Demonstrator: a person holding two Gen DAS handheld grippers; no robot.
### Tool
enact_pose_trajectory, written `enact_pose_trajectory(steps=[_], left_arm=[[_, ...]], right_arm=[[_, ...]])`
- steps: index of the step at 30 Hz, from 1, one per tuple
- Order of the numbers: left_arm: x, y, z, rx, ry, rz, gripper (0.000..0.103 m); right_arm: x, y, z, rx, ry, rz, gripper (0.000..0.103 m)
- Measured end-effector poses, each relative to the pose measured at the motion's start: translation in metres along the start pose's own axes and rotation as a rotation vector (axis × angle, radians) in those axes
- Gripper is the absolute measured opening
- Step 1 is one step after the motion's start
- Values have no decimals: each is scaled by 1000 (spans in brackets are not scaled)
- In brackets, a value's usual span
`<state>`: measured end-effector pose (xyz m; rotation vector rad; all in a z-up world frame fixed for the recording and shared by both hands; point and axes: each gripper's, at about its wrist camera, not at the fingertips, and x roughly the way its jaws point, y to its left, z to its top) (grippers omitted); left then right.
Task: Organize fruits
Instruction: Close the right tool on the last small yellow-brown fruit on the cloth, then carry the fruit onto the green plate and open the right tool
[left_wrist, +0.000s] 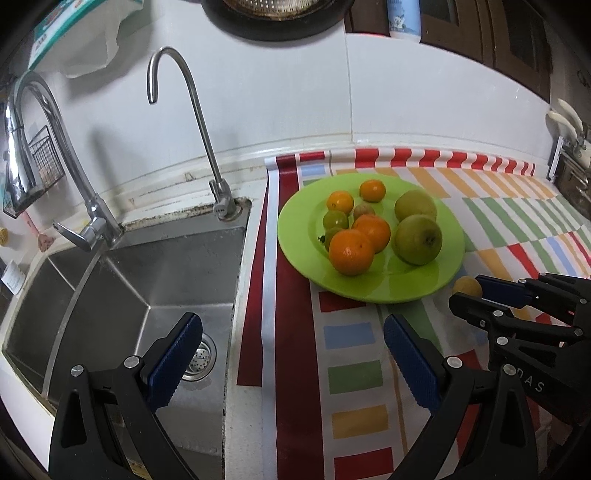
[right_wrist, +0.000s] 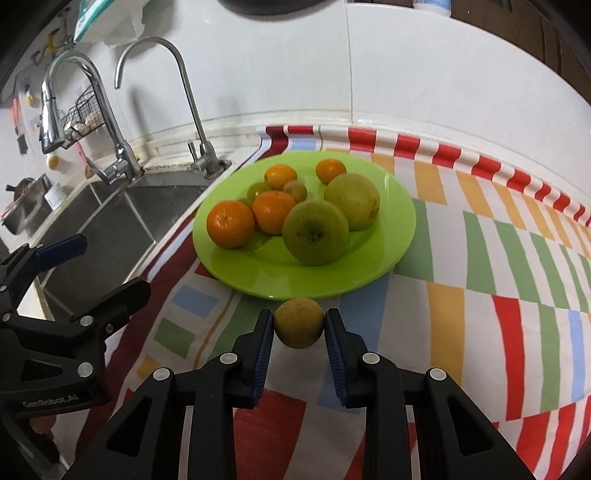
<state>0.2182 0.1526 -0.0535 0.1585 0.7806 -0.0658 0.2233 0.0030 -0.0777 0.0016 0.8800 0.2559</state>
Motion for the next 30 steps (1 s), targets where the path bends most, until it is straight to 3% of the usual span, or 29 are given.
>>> enact_pose_trajectory(steps=[14, 30], left_arm=[[-26, 2, 19, 7, -107, 0, 102], [-30, 10, 36, -23, -148, 10, 102]], right_arm=[[-37, 5, 18, -6, -120, -13, 30], [-40, 8, 44, -15, -197, 7, 30]])
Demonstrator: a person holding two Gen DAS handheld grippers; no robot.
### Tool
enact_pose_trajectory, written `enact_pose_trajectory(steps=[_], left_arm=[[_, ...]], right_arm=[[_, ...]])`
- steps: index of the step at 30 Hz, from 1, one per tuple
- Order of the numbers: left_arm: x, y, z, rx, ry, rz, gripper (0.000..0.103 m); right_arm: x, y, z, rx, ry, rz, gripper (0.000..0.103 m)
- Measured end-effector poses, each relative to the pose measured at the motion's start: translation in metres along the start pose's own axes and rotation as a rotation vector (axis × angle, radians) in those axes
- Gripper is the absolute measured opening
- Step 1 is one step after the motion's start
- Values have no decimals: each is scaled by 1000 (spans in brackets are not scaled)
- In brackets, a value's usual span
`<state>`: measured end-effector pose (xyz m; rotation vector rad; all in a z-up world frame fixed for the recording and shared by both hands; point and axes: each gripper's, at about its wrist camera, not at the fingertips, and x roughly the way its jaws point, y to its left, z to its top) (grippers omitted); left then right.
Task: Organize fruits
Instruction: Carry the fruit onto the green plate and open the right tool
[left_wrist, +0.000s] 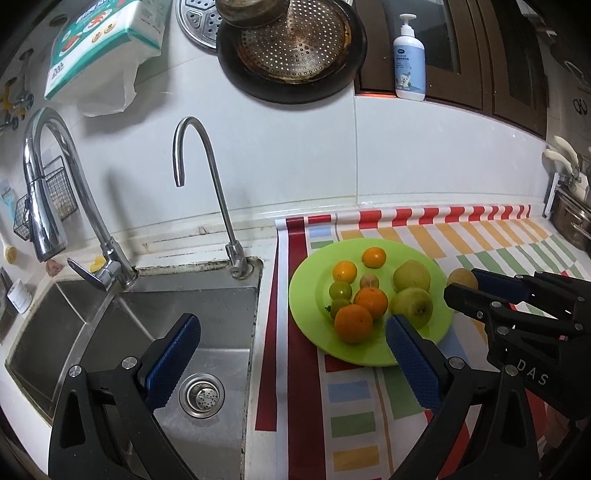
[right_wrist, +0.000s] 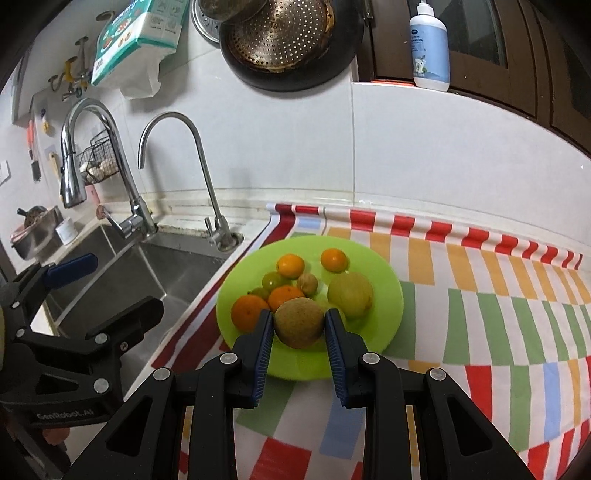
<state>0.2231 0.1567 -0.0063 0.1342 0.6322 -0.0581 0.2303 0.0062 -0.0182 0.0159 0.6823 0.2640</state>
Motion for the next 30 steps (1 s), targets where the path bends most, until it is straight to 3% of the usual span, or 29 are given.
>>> enact_pose_trajectory(steps=[18, 30], left_arm=[[30, 6, 17, -11, 8, 9, 102], [39, 5, 20, -8, 15, 2, 102]], right_arm=[[40, -7, 28, 0, 7, 21, 30], [53, -17, 30, 23, 20, -13, 31]])
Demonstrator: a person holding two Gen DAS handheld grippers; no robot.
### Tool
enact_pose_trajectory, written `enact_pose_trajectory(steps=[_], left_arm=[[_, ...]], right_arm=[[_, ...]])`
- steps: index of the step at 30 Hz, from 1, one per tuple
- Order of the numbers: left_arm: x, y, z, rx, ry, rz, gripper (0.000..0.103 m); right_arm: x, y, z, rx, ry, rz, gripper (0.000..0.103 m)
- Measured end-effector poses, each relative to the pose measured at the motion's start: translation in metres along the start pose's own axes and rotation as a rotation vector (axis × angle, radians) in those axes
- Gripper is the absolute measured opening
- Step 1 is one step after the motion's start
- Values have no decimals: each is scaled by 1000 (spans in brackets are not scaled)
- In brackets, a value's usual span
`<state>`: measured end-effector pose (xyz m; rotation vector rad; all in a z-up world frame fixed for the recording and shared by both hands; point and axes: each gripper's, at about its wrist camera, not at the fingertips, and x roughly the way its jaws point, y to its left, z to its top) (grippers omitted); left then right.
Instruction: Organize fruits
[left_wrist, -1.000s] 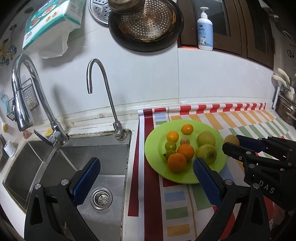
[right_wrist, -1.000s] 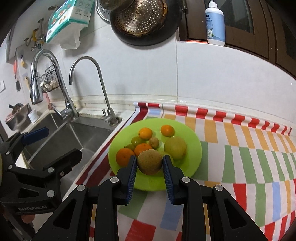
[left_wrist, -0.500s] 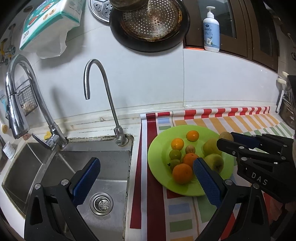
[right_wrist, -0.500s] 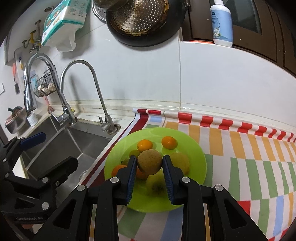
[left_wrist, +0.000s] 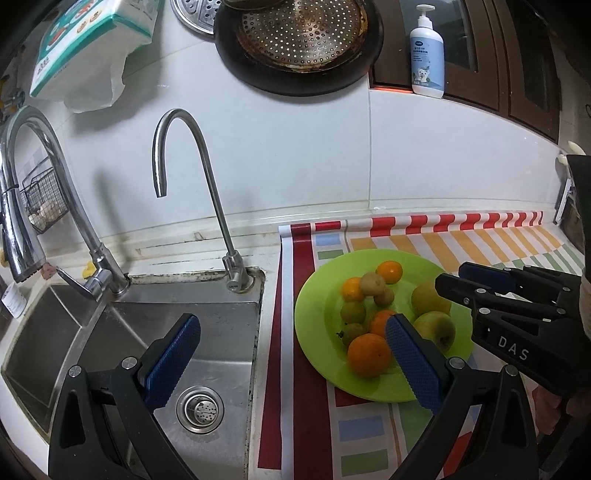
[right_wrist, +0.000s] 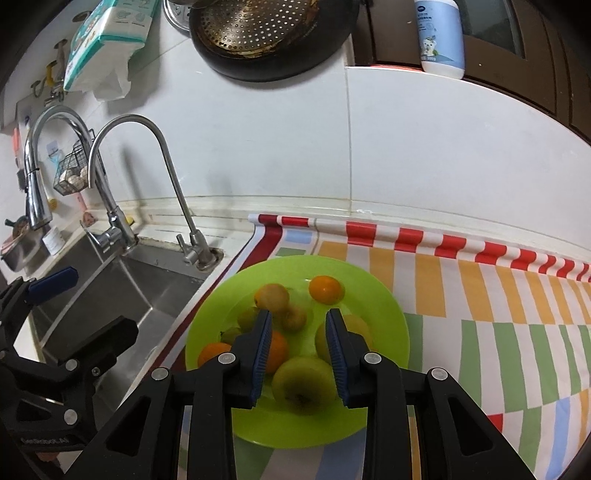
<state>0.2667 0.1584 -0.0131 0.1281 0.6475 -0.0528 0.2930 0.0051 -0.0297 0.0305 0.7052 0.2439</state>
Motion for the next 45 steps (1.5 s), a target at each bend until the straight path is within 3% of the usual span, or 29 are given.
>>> enact_pose_trajectory(steps=[2, 4, 12, 25, 30, 45], left_arm=[[-3, -1, -1, 1, -4, -5, 102], [-7, -1, -2, 4, -9, -11, 102], [-33, -1, -8, 7, -49, -49, 102], [-84, -17, -18, 33, -123, -93, 103], [-109, -34, -27, 15, -144, -90, 103], [-178, -74, -58, -3, -168, -52, 103]], right_arm=[[-4, -2, -2, 13, -1, -2, 31], [-11, -3, -5, 22, -8, -14, 40], [-49, 0, -17, 48, -61, -82, 51], [-123, -1, -45, 111, -154, -233, 83], [-150, -9, -61, 96, -160, -271, 85], [-229, -37, -107, 91, -198, -263, 86]])
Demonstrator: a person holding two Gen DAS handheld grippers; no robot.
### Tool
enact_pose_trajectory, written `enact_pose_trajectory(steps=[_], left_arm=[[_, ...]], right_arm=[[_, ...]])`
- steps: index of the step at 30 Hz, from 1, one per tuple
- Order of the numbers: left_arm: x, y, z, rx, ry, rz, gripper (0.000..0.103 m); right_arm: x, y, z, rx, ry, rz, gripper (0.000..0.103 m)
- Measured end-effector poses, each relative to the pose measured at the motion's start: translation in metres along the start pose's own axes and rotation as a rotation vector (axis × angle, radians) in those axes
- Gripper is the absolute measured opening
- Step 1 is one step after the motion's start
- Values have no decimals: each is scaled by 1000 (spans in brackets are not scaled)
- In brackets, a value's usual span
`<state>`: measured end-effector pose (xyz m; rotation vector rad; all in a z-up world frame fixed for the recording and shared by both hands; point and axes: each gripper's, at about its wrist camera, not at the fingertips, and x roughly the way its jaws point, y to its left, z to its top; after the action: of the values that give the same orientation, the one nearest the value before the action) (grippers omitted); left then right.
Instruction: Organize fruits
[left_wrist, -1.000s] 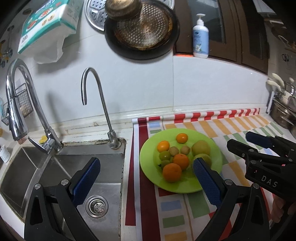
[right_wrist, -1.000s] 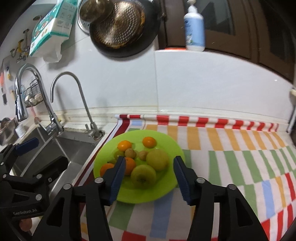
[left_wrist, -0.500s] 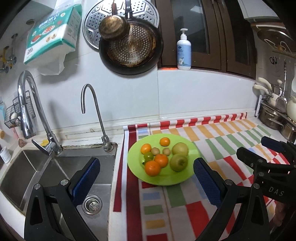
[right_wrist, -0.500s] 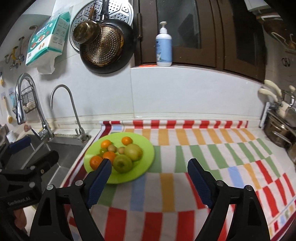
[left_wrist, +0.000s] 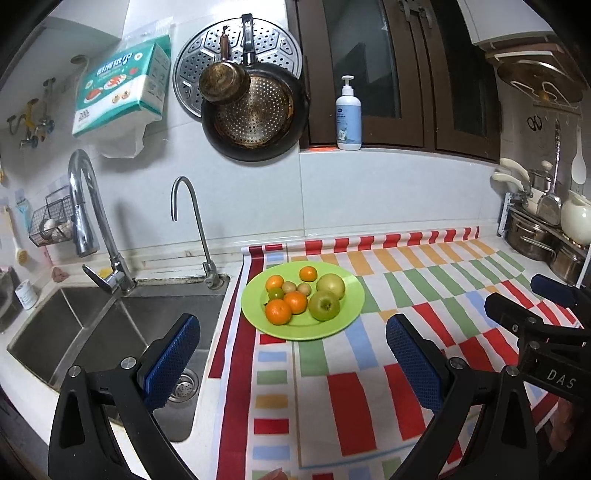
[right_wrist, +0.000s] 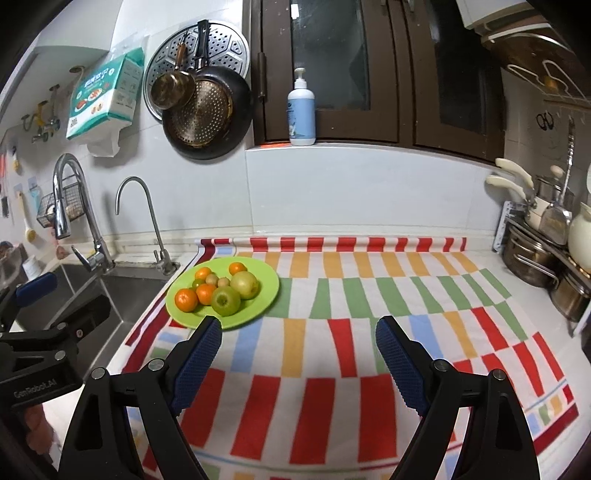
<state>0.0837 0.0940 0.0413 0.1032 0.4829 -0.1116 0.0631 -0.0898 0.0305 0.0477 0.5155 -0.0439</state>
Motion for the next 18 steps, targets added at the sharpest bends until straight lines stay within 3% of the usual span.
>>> enact_pose_trajectory(steps=[18], left_arm=[[-53, -32, -15, 23, -33, 12, 103]], right_arm=[[-53, -29, -20, 3, -38, 16, 86]])
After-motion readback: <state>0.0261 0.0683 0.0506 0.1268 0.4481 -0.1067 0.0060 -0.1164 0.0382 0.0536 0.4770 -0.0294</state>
